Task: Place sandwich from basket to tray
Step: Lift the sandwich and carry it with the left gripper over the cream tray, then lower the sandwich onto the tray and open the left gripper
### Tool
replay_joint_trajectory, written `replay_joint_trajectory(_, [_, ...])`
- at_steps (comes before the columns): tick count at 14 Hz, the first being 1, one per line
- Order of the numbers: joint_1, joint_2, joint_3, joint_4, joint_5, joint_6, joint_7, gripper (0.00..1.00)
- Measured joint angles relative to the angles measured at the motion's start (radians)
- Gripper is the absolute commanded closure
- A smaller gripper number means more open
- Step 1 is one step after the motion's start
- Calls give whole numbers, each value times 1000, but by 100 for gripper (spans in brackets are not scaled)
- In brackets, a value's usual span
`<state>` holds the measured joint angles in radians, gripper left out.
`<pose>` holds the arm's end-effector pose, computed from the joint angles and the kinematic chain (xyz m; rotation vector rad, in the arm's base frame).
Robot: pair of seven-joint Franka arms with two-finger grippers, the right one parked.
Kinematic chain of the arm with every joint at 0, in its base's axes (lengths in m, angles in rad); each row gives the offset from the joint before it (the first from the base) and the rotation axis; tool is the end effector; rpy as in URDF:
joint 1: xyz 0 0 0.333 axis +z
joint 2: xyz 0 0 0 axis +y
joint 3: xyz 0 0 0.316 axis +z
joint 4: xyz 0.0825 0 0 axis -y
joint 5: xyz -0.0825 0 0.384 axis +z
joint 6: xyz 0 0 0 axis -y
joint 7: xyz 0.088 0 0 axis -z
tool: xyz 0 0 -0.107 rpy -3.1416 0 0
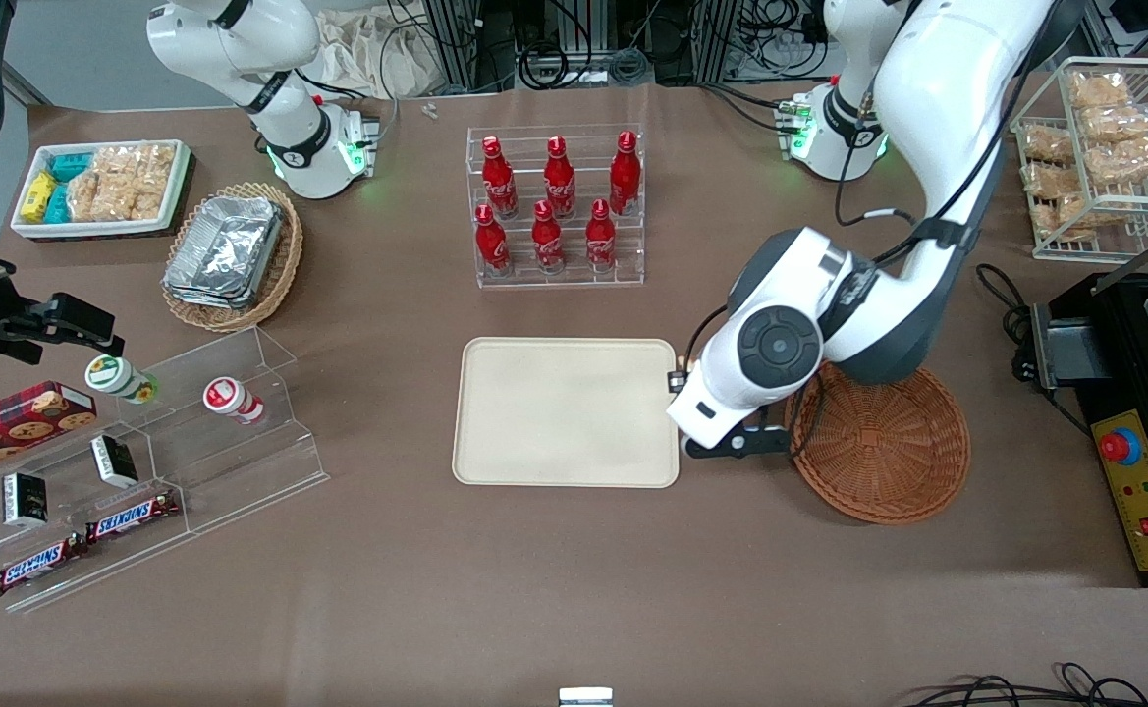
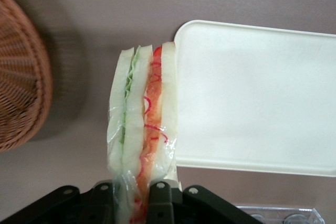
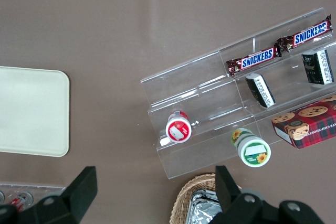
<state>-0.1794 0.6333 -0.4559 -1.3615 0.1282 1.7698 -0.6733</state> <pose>0.6041 -0.3517 0.3640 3.1045 0.0907 -0.3396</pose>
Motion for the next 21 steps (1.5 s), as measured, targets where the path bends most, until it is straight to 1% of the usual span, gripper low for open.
replay_joint_trajectory(4, [-27, 45, 0, -40, 0, 96, 0, 100])
replay_joint_trajectory(8, [-49, 84, 0, -55, 1, 137, -23, 100])
replay_joint_trajectory(9, [-60, 94, 0, -56, 8, 150, -40, 100])
replay_joint_trajectory(13, [-108, 144, 0, -60, 83, 191, -114, 100])
replay_joint_trajectory(15, [-117, 158, 0, -60, 91, 202, -127, 97])
replay_joint_trajectory(17, [-116, 160, 2, -60, 92, 203, -127, 90])
replay_joint_trajectory(18, [-116, 160, 2, -60, 92, 203, -127, 77])
replay_joint_trajectory(19, [-116, 160, 3, -60, 92, 203, -127, 35])
replay_joint_trajectory(20, [-116, 160, 3, -60, 92, 203, -127, 1])
replay_joint_trajectory(21, [-116, 161, 4, -60, 92, 203, -128, 0])
